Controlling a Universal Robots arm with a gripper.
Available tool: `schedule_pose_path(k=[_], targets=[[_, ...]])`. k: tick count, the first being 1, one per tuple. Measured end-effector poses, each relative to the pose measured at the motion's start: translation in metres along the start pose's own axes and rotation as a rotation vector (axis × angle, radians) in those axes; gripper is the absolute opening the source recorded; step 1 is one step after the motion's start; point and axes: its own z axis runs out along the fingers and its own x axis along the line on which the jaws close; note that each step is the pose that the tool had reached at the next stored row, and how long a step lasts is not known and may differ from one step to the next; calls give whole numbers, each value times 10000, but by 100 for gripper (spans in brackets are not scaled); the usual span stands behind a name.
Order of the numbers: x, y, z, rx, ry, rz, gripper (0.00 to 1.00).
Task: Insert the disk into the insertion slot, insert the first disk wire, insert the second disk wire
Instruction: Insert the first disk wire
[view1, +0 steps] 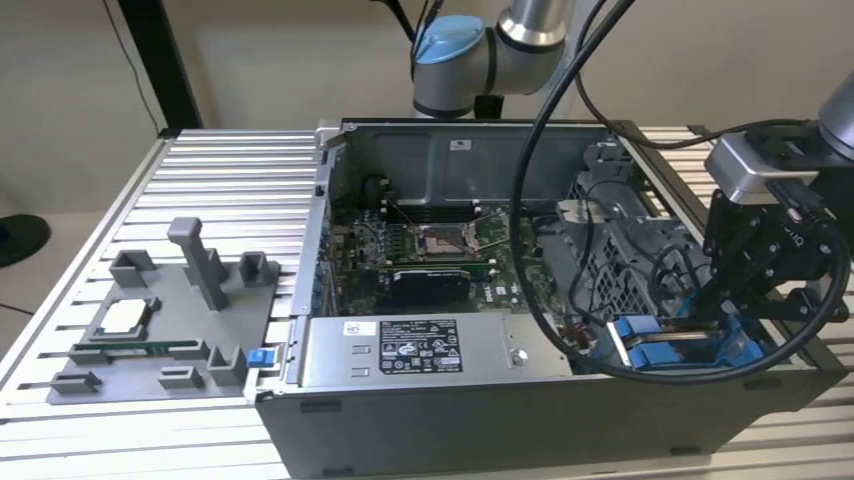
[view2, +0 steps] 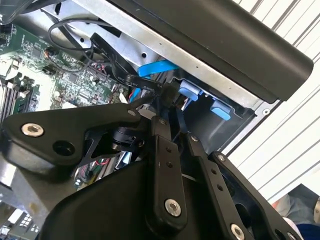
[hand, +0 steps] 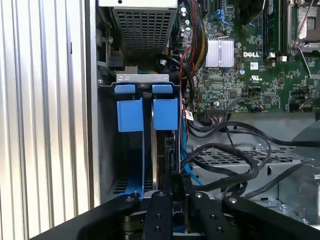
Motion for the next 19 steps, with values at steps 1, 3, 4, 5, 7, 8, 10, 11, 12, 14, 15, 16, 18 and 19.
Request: schedule_pose_path(k=[1, 3, 4, 5, 7, 8, 10, 11, 12, 14, 15, 16, 18, 19], targets=[[0, 0, 5, 0, -2, 0, 0], [2, -1, 22, 1, -2, -1, 0], [3, -2, 39, 0, -5, -1, 0], [5, -3, 52, 1, 3, -1, 0], [6, -4, 78, 2, 18, 0, 0], [7, -4, 86, 1, 7, 0, 0], [7, -5, 91, 0, -2, 0, 0], [7, -4, 91, -1, -2, 0, 0], [7, -5, 91, -1, -2, -1, 0], [7, -4, 91, -2, -2, 0, 0], [7, -4, 92, -3, -2, 0, 0], [7, -5, 94, -4, -11, -1, 0], [8, -4, 97, -5, -13, 0, 100], [8, -4, 97, -6, -11, 0, 100]])
